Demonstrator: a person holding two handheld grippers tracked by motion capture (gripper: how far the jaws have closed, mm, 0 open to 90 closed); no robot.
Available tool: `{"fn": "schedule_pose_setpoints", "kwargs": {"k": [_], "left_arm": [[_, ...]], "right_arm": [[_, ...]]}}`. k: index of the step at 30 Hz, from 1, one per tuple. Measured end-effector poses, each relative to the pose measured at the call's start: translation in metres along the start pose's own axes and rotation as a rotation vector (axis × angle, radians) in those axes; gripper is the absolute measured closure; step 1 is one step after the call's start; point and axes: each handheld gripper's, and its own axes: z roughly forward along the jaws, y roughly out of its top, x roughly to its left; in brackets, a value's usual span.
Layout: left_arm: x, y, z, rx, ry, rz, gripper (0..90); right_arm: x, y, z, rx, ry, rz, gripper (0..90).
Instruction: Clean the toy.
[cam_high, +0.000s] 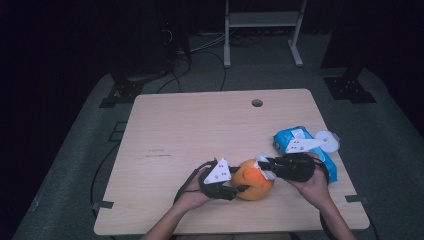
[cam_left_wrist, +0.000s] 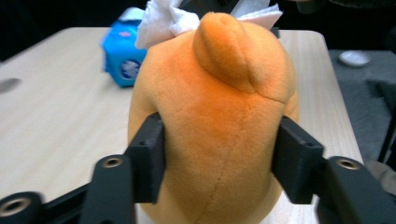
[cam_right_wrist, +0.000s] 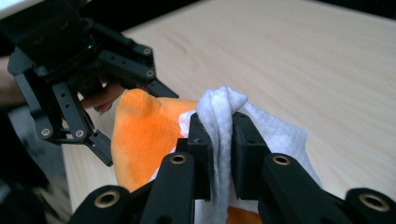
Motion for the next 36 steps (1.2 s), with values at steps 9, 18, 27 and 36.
{"fn": "schedule_pose_setpoints", "kwargs": {"k": [9, 18, 27, 36], "left_arm": [[0.008, -0.01, -0.015, 0.196, 0.086, 0.001, 47.4], [-0.014, -0.007, -0.011, 0.229, 0.085, 0.015, 48.1], [-0.007, -0.001, -0.023, 0.126, -0.154, -0.099, 37.6], [0.022, 0.02, -0.014, 0.106, -0.158, -0.117, 25.9]], "right_arm": [[-0.01, 0.008, 0.055, 0.048, 0.034, 0.033, 79.1], [0.002, 0.011, 0.049, 0.034, 0.077, 0.013, 79.0], [0.009, -0.021, 0.041, 0.109, 0.102, 0.005, 78.7], [0.016, -0.034, 0.029, 0.119, 0.121, -0.011, 78.5]]}}
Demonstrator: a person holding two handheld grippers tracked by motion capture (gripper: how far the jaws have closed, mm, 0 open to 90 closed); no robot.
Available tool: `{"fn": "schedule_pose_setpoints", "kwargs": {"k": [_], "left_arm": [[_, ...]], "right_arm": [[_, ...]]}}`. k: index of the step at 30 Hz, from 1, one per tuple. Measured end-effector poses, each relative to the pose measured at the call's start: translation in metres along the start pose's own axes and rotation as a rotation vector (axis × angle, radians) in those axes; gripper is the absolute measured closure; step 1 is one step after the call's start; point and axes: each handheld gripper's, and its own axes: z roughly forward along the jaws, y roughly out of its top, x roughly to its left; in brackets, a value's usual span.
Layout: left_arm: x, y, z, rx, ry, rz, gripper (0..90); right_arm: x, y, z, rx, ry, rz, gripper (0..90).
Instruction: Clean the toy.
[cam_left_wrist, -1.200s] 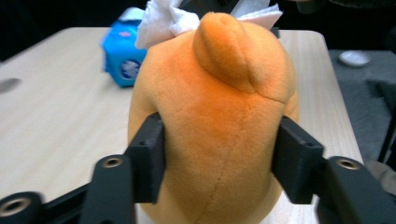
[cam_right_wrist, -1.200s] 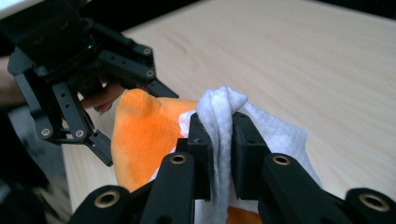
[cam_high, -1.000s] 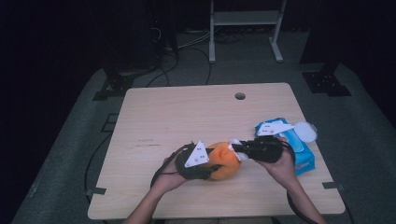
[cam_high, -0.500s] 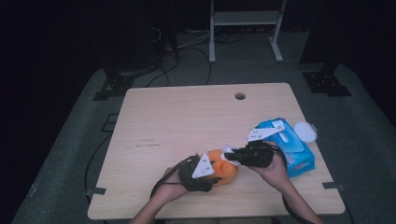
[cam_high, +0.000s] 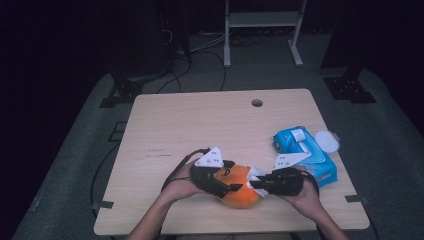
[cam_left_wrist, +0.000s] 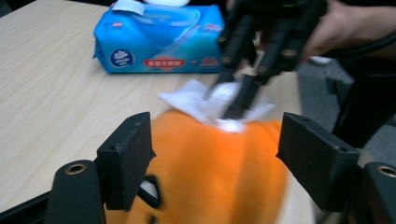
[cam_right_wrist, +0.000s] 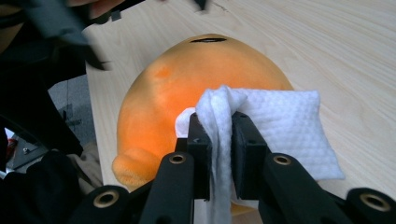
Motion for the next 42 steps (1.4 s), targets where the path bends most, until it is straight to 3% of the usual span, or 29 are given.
{"fn": "schedule_pose_setpoints", "kwargs": {"k": [3, 6, 14, 16, 18, 19, 23, 29, 36, 42], "left_arm": [[0.005, -0.001, 0.009, 0.045, -0.013, -0.002, 24.8], [0.009, -0.01, 0.022, 0.103, -0.033, -0.048, 25.3], [0.005, -0.015, 0.026, 0.105, -0.001, -0.062, 27.2], [0.003, -0.015, 0.026, 0.109, 0.007, -0.06, 33.2], [0.001, -0.015, 0.026, 0.115, 0.011, -0.05, 46.8], [0.0, -0.015, 0.026, 0.119, 0.014, -0.051, 46.8], [-0.003, -0.013, 0.024, 0.122, 0.038, -0.059, 62.4], [-0.005, -0.01, 0.019, 0.096, 0.074, -0.067, 71.4], [0.009, -0.001, 0.002, 0.068, 0.168, -0.061, 76.1], [0.037, 0.002, -0.011, 0.064, 0.29, -0.077, 76.7]], "right_arm": [[0.002, -0.001, -0.003, 0.0, 0.002, -0.009, 78.3], [-0.001, -0.006, -0.018, -0.03, 0.005, 0.016, 77.9], [-0.002, -0.026, -0.033, -0.014, -0.029, 0.04, 76.9], [-0.001, -0.027, -0.038, -0.028, -0.037, 0.037, 76.6], [-0.002, -0.029, -0.045, -0.052, -0.049, 0.048, 76.3], [-0.002, -0.029, -0.045, -0.052, -0.049, 0.048, 76.3], [-0.005, -0.029, -0.049, -0.071, -0.055, 0.057, 76.0], [-0.007, -0.03, -0.05, -0.069, -0.063, 0.058, 75.9], [-0.01, -0.03, -0.055, -0.085, -0.078, 0.069, 75.9], [-0.016, -0.031, -0.054, -0.084, -0.088, 0.08, 76.0]]}}
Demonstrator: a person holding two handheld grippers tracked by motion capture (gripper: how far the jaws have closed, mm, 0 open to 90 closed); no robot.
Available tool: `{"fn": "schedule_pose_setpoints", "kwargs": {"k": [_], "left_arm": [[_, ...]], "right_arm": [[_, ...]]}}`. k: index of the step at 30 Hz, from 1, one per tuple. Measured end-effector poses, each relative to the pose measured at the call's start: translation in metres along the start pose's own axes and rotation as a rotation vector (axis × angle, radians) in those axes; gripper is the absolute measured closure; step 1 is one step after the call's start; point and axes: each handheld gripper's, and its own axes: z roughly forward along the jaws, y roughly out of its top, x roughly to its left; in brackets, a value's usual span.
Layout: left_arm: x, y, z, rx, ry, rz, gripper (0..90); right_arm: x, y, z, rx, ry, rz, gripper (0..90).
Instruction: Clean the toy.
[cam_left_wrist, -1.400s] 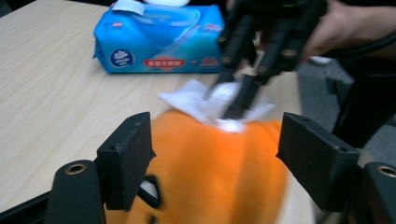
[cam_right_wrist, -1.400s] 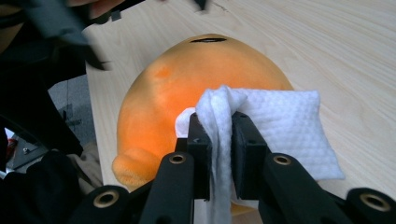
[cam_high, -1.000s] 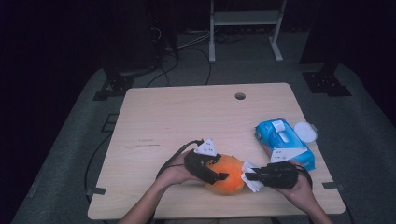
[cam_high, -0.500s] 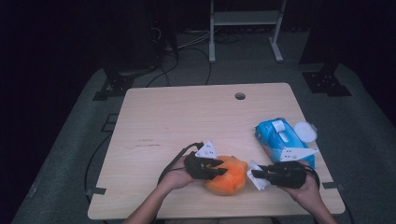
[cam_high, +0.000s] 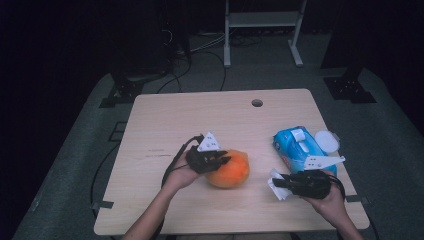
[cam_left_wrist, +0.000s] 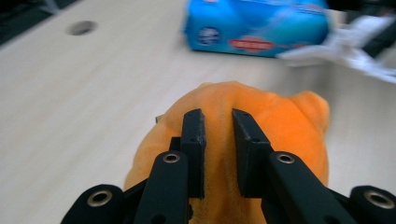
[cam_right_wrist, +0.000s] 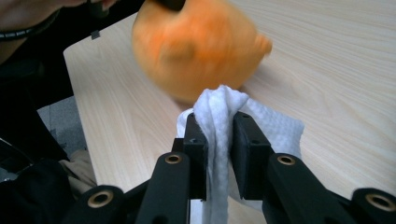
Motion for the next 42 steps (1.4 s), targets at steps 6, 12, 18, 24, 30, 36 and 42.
{"fn": "schedule_pose_setpoints", "kwargs": {"k": [6, 12, 18, 24, 30, 36, 42], "left_arm": [[0.03, -0.003, 0.005, -0.026, 0.16, -0.039, 75.5], [0.033, -0.028, 0.013, -0.046, 0.138, -0.106, 71.0], [0.025, -0.026, 0.008, -0.049, 0.112, -0.074, 63.2], [0.022, -0.025, 0.003, -0.054, 0.094, -0.075, 59.6], [0.022, -0.024, 0.0, -0.059, 0.089, -0.073, 56.6], [0.021, -0.024, -0.01, -0.086, 0.074, -0.083, 52.9], [0.023, -0.028, -0.027, -0.103, 0.069, -0.108, 49.2]], "right_arm": [[-0.005, 0.0, 0.003, 0.019, -0.034, -0.004, 75.9], [-0.006, -0.003, 0.01, 0.065, -0.064, -0.024, 75.1], [-0.011, -0.007, 0.017, 0.106, -0.084, -0.027, 68.4], [-0.012, -0.009, 0.019, 0.118, -0.09, -0.036, 60.1], [-0.016, -0.01, 0.019, 0.106, -0.085, -0.024, 55.4], [-0.017, -0.01, 0.015, 0.089, -0.084, -0.021, 52.6], [-0.015, -0.007, 0.012, 0.07, -0.081, -0.013, 51.8]]}}
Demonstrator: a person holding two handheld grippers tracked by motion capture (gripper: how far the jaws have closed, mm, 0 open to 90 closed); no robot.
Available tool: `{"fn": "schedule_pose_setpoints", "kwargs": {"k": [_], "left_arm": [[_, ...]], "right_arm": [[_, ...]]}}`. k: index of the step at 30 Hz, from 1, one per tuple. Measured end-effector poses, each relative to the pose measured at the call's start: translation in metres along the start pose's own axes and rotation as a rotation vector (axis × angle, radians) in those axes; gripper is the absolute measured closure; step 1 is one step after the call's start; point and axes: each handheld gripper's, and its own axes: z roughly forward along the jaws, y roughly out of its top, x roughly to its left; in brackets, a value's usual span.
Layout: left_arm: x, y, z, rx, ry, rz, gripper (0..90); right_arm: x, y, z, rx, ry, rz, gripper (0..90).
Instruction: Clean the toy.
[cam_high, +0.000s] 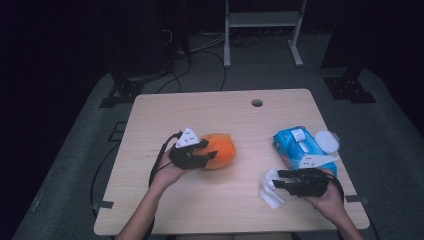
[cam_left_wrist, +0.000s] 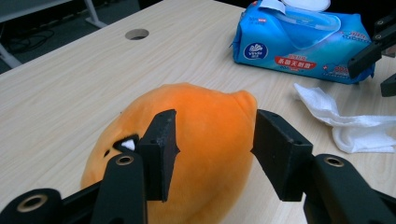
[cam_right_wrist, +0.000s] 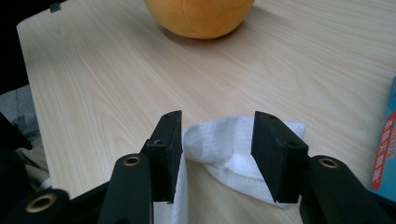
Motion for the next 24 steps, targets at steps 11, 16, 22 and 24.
{"fn": "schedule_pose_setpoints", "kwargs": {"k": [11, 16, 22, 24], "left_arm": [[0.005, -0.012, -0.019, 0.007, 0.013, -0.018, 46.3], [0.005, -0.017, -0.025, 0.006, 0.019, -0.026, 45.2], [0.007, -0.023, -0.033, 0.013, 0.024, -0.035, 43.7], [0.008, -0.026, -0.035, 0.016, 0.027, -0.042, 43.2]], "right_arm": [[-0.001, -0.001, -0.001, -0.007, 0.003, 0.009, 49.7], [-0.003, -0.001, -0.002, -0.009, 0.0, 0.009, 49.4], [-0.003, -0.002, -0.002, -0.009, -0.005, 0.011, 49.1], [-0.003, -0.002, -0.001, -0.007, -0.004, 0.013, 48.9]]}}
